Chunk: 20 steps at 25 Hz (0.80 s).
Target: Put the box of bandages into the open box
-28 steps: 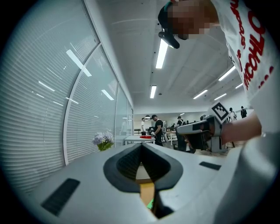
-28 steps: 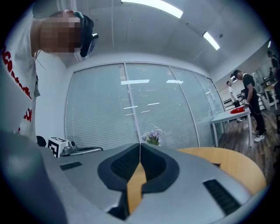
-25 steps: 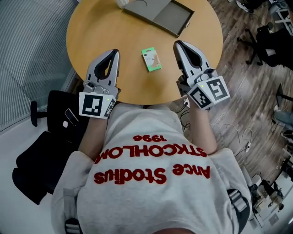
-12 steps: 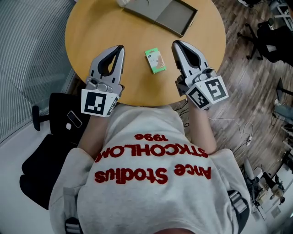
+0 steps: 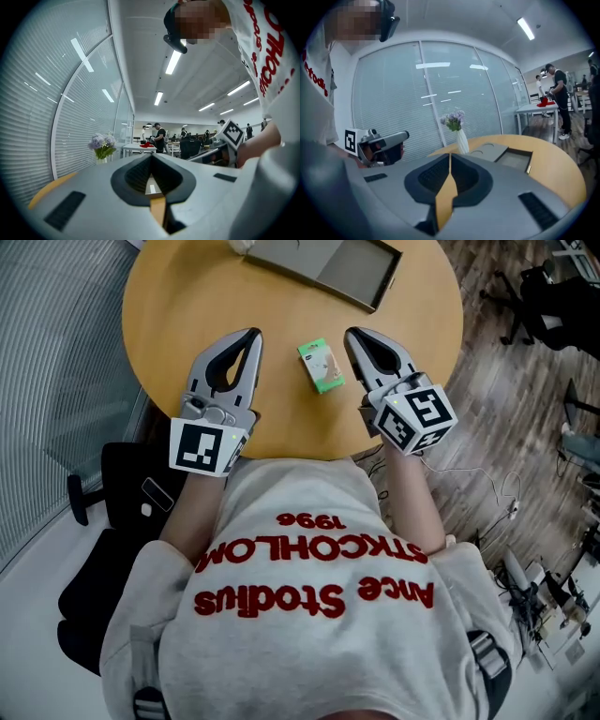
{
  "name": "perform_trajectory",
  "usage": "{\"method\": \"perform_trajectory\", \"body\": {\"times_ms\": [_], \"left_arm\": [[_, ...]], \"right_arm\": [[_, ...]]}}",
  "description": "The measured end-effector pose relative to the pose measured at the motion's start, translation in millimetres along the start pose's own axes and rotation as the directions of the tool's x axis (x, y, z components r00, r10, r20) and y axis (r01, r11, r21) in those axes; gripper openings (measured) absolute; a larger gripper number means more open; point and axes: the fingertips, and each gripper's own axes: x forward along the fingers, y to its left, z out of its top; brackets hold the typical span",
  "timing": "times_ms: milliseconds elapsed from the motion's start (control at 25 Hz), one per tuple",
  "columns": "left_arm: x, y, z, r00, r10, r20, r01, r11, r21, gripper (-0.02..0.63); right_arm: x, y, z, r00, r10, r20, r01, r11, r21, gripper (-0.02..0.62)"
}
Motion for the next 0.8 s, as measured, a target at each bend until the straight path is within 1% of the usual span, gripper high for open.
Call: {"method": "perform_trajectory", "body": {"times_ms": [40,200,280,400,480,640,800], "left_arm": [[1,1,-2,1.0,-0.005,-0.005,0.005,1.0,-0.003,0.003],[1,5,-14,0.999,-0.024,-0.025,0.024,1.0,-0.016,0.003],[5,7,-16,0.999,-0.029,-0.023,0.028,0.999,-0.038,0.003],[11,6,-14,0.999,-0.033,-0.014,0.032,0.997,-0.069,0.003],[13,7,-18,0.999,-0.038,-0.02,0.037,0.996,-0.078,0.003],[14,9,-27,0.998,-0.043,-0.039,0.04,0.995,-0.094,0.003],[13,11,-37,0.997,-0.044,-0.06,0.038,0.994,-0.099,0.003]], "right_arm": [[4,-3,-10,1.0,-0.011,-0.027,0.011,1.0,0.009,0.017],[21,-12,-49,0.992,-0.053,-0.116,0.058,0.997,0.041,0.108],[29,-15,-65,0.986,-0.067,-0.151,0.076,0.996,0.055,0.152],[39,-21,-90,0.975,-0.084,-0.207,0.1,0.993,0.067,0.195],[45,-24,-107,0.965,-0.09,-0.247,0.11,0.991,0.072,0.226],[58,-28,-138,0.941,-0.097,-0.323,0.124,0.99,0.064,0.263],[69,-33,-169,0.905,-0.119,-0.407,0.141,0.99,0.025,0.299]]}}
